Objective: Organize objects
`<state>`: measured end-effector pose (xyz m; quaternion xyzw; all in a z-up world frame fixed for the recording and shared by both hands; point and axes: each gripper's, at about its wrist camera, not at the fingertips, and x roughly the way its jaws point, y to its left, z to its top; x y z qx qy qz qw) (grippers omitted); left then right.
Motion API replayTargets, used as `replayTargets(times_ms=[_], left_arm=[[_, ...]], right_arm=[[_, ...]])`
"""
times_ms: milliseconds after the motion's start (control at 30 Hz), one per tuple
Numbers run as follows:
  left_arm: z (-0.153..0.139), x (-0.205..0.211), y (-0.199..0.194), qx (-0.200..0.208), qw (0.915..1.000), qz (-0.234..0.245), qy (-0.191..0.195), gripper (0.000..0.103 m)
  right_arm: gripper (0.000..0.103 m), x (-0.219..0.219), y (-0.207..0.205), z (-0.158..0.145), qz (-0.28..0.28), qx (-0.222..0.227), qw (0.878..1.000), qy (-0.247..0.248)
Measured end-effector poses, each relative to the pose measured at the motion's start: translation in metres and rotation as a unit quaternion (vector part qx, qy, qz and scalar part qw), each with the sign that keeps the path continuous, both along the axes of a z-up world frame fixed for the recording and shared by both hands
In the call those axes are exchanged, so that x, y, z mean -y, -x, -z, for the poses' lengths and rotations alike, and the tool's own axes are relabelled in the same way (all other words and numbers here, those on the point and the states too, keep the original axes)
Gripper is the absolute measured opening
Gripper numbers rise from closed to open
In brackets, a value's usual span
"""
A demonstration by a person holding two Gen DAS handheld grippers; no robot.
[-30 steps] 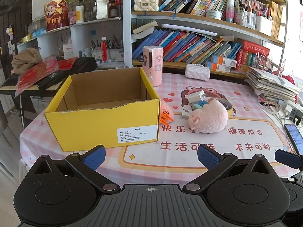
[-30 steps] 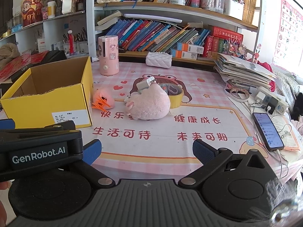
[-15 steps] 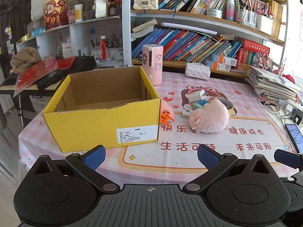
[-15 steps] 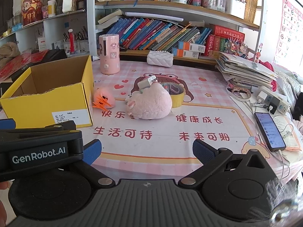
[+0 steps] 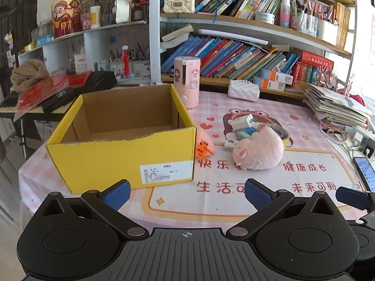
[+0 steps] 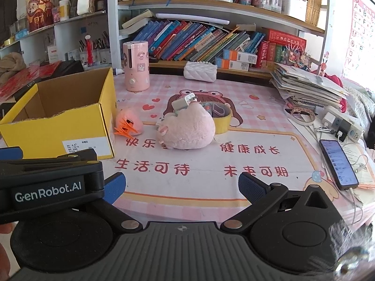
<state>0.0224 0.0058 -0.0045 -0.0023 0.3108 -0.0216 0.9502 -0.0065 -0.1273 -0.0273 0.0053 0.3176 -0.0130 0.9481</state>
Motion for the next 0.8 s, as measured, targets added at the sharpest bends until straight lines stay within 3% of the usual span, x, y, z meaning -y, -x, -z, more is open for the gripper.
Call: replayTargets(times_ms=[367,800], left_arm=[[0.005,-0.005,-0.023,-0.007,0.9988,-0.047,-0.005,0.103],[0.006,0.007,-0.049,0.007,0.9973,-0.073,0.01,0.103]], right_arm=[[0.103,0.02,-0.028,0.007,0.043,-0.045,0.998,-0.01],[0.103,0.046,-0.071,0.009,0.015,-0.063,0.997,-0.032]])
